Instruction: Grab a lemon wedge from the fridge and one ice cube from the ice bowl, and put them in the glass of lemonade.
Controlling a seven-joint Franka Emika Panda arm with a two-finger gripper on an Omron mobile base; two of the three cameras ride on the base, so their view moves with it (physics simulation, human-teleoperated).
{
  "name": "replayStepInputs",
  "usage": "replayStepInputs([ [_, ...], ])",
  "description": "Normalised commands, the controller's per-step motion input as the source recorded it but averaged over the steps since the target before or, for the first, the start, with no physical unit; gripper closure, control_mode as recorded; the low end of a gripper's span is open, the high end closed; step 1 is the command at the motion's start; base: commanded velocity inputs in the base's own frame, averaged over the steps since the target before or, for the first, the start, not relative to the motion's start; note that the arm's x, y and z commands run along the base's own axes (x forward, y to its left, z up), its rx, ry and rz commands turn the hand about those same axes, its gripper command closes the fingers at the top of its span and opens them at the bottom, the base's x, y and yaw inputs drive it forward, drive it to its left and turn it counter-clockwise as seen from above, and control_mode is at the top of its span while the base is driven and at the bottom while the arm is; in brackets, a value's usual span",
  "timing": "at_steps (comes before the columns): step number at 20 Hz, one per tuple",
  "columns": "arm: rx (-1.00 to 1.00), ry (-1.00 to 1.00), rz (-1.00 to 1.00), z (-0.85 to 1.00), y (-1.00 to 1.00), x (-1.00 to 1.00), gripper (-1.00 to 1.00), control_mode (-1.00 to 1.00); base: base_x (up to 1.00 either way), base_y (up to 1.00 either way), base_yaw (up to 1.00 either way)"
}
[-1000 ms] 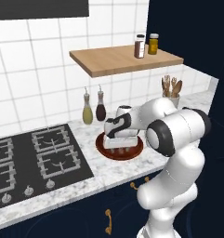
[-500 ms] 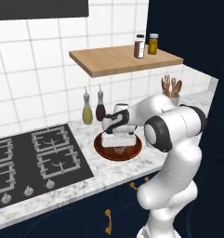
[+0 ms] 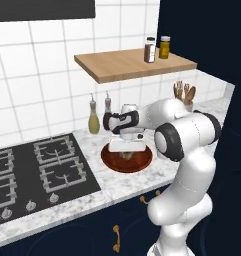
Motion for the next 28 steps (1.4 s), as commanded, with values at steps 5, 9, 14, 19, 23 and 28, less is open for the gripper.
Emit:
replayStepInputs([
  [5,0.0,0.02,-0.1,0.81,-0.09,-0.05,1.0,-1.0,0.0,0.0,0.0],
  [9,0.0,0.1,-0.19,0.7,-0.17,-0.07,1.0,-1.0,0.0,0.0,0.0],
  [14,-0.01,0.12,-0.23,0.41,-0.21,-0.07,1.0,-1.0,0.0,0.0,0.0],
  [19,-0.12,0.04,-0.28,0.09,-0.15,-0.1,1.0,-1.0,0.0,0.0,0.0],
  [23,-0.19,0.0,-0.23,0.04,-0.32,-0.4,1.0,-1.0,0.0,0.0,0.0],
  [28,-0.13,-0.05,-0.18,0.09,-0.47,-0.56,1.0,-1.0,0.0,0.0,0.0],
])
